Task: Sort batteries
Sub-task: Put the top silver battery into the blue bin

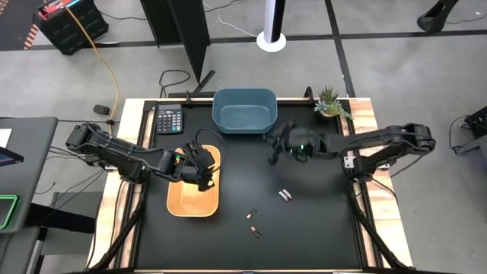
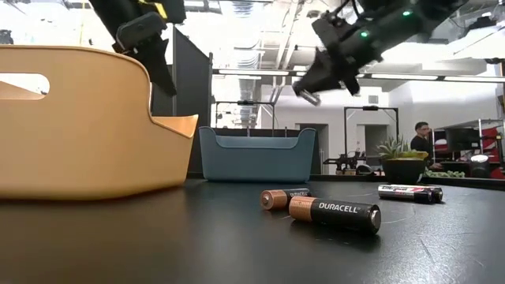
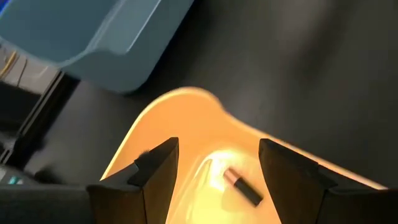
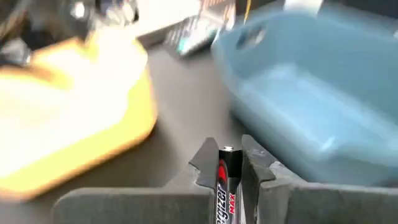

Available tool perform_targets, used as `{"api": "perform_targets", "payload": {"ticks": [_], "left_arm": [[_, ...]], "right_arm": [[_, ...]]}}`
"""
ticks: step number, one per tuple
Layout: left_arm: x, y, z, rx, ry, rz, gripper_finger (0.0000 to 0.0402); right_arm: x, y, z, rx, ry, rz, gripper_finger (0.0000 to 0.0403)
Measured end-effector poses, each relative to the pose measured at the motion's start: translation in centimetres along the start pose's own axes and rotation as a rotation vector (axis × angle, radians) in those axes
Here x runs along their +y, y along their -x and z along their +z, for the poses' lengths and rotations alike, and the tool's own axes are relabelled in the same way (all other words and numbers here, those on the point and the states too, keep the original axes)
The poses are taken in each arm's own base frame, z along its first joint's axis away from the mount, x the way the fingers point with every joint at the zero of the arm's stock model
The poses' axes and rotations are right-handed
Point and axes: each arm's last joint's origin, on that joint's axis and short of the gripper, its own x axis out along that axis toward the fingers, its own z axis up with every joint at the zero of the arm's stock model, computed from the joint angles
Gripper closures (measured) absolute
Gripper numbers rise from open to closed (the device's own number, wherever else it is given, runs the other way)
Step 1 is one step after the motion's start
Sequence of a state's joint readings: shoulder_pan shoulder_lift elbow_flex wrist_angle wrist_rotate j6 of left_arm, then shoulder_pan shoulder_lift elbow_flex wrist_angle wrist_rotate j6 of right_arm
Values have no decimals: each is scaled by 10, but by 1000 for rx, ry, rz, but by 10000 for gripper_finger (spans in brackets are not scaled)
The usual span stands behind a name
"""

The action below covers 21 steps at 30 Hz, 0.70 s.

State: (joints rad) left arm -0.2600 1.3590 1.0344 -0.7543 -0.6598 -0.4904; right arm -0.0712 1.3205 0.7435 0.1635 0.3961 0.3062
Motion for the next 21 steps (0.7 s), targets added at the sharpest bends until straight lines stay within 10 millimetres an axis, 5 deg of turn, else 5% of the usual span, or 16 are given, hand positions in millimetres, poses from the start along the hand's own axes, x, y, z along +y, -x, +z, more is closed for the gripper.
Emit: {"api": "perform_targets", "payload": {"ticks": [6, 12, 21], "left_arm": [[-5, 1, 11, -93, -6, -45, 182], [-9, 2, 19, -156, 5, -98, 182], [-15, 6, 33, -278, -4, -185, 182]], "right_arm": [[-42, -25, 43, -97, 22, -166, 363], [-77, -58, 65, -49, 22, -270, 363], [-106, -111, 53, 79, -21, -323, 343]]}}
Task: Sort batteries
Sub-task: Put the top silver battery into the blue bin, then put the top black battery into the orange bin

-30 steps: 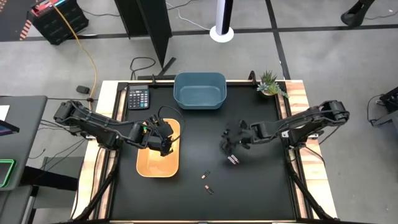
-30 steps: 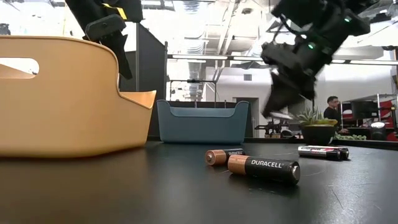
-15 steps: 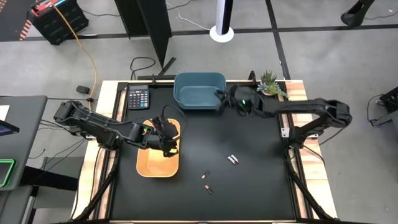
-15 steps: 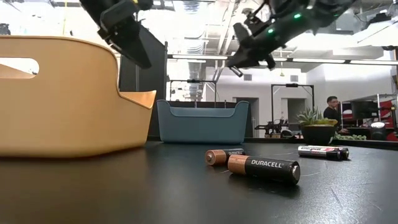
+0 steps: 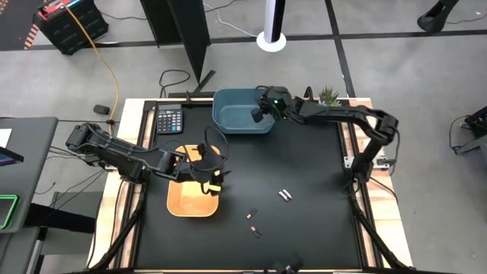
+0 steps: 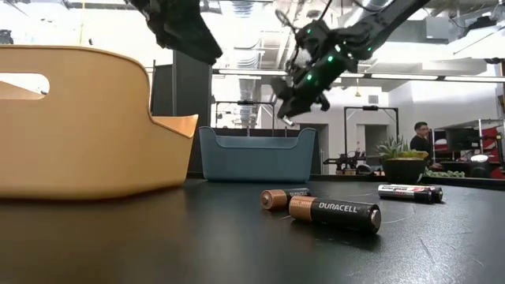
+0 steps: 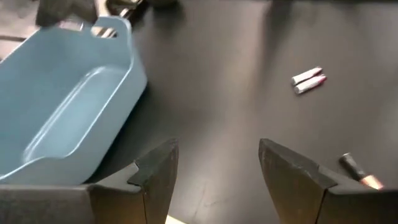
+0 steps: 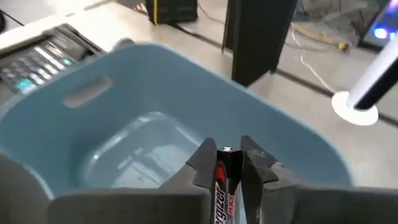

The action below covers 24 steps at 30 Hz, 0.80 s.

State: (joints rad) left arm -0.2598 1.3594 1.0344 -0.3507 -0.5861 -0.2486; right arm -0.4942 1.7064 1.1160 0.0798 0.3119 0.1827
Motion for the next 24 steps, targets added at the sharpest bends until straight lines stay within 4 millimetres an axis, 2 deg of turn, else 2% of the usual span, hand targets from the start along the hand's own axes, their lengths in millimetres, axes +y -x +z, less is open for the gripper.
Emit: {"api": "perform_targets", "payload": {"ticks": [6, 11, 13, 15, 18, 24], "left_arm": [[-1, 0, 1, -8, 6, -19, 182], [-2, 0, 3, -18, 15, -38, 182], [-2, 0, 3, -23, 17, -44, 182], [-3, 0, 5, -42, 28, -67, 182], [-9, -4, 9, -79, 12, -120, 182], [-28, -24, 6, -107, -64, -194, 182]], "right_arm": [[1, -16, -12, 42, -16, -13, 269], [2, -17, -9, 21, -23, -7, 199], [2, -10, -4, 0, -21, 0, 181], [5, 0, 6, -50, -1, 18, 171], [12, 26, 24, -124, 61, 55, 168], [34, 103, 55, -299, 226, 171, 175]]}}
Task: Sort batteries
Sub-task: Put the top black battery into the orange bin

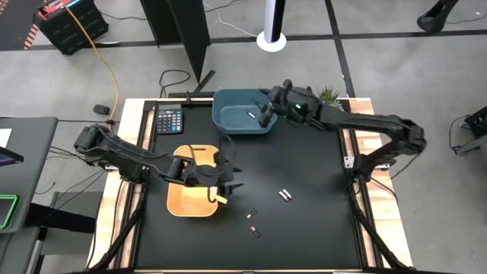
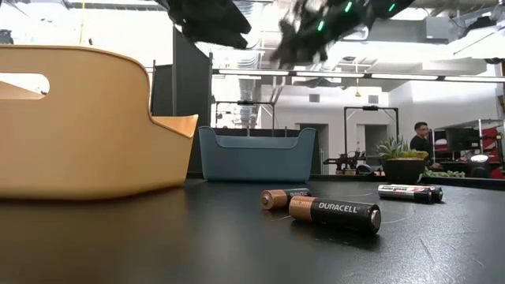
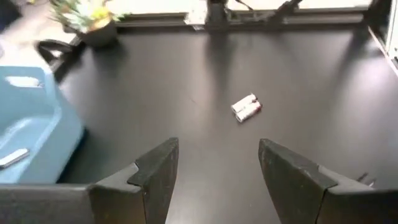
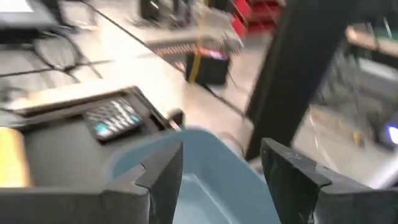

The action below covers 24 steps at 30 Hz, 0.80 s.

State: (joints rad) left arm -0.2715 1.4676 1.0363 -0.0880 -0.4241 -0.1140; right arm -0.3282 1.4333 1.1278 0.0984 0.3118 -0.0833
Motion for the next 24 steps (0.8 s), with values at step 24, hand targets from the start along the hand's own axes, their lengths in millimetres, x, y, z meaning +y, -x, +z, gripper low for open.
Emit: {"api": "perform_targets", "payload": {"ticks": [24], "left_arm": [[-63, -105, -46, 409, 60, -162, 182]], "right_arm": [[113, 136, 7, -114, 271, 437, 182]]}}
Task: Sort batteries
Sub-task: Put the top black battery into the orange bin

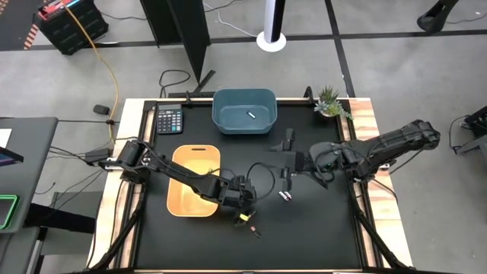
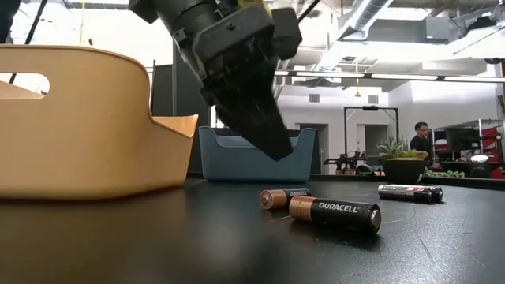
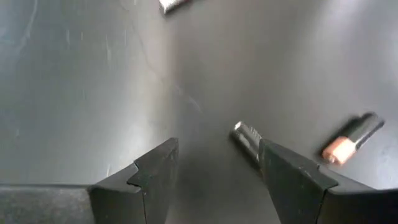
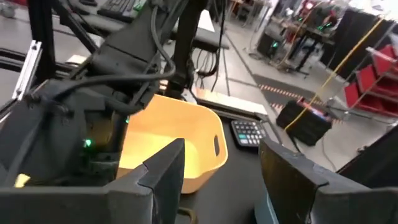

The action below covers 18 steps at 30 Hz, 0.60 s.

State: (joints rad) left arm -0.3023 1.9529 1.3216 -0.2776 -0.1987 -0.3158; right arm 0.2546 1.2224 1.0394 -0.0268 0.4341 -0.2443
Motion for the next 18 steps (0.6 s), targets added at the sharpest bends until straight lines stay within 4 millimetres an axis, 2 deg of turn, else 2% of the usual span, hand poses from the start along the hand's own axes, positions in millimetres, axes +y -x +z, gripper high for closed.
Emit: {"api": "perform_targets", "payload": {"ticks": [8, 18], "left_arm": [[-14, -8, -5, -1, 23, -69, 182], [-18, -31, -19, 35, 63, -63, 182]], "right_arm": [[10, 2, -12, -6, -24, -38, 182], [15, 5, -9, -17, -34, -92, 182]]}}
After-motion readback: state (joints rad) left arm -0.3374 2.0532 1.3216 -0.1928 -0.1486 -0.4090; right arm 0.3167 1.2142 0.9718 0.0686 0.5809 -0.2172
